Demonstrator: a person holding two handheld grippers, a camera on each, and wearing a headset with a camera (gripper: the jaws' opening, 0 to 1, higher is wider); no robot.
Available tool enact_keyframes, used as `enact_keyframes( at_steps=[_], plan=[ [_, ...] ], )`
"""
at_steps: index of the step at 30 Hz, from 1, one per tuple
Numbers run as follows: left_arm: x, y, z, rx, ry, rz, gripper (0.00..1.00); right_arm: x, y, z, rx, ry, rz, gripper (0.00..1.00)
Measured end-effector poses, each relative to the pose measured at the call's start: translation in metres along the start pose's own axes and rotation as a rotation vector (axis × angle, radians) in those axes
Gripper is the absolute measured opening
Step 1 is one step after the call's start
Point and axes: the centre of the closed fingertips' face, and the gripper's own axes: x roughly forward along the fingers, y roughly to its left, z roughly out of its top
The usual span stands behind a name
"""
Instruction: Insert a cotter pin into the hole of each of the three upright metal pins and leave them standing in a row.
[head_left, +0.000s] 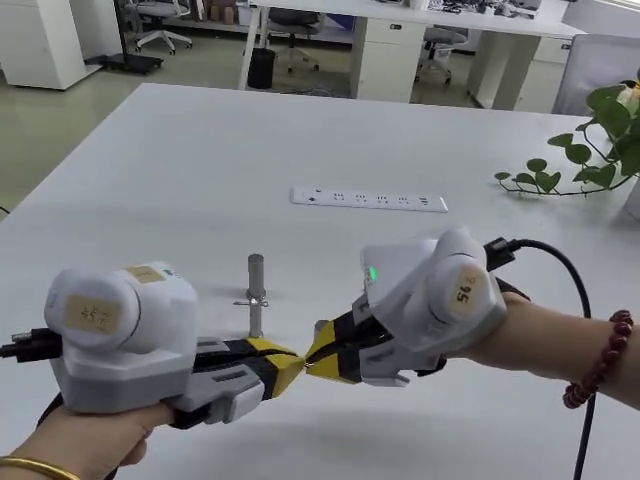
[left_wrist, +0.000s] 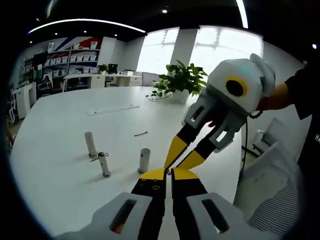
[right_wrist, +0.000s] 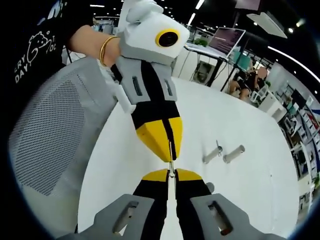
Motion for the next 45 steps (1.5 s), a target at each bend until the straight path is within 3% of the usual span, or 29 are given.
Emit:
enact_keyframes(
  at_steps=[4, 10, 16, 21, 34, 45],
  plan=[
    [-0.001, 0.001, 0.002, 0.01, -0.01, 0.0, 0.0, 0.0, 0.0, -0.002, 0.034, -0.003, -0.002, 0.03],
    [-0.003, 0.004, 0.001, 0.027, -0.011, -0.001, 0.0, -0.002, 0.002, -0.001, 0.273, -0.108, 0.02, 0.07],
    [-0.006, 0.002, 0.002, 0.065, -0.02, -0.026, 0.0, -0.008, -0.001, -0.001, 0.429, -0.193, 0.038, 0.1],
    [-0.009, -0.002, 0.002, 0.102, -0.028, -0.053, 0.0, -0.013, 0.001, 0.0, 0.545, -0.273, 0.089, 0.11],
    [-0.012, -0.017, 0.003, 0.147, -0.044, -0.144, 0.0, -0.017, 0.015, 0.006, 0.623, -0.367, 0.205, 0.1],
    [-0.013, -0.031, 0.005, 0.174, -0.062, -0.208, 0.0, -0.015, 0.026, 0.011, 0.602, -0.369, 0.258, 0.04]
  ],
)
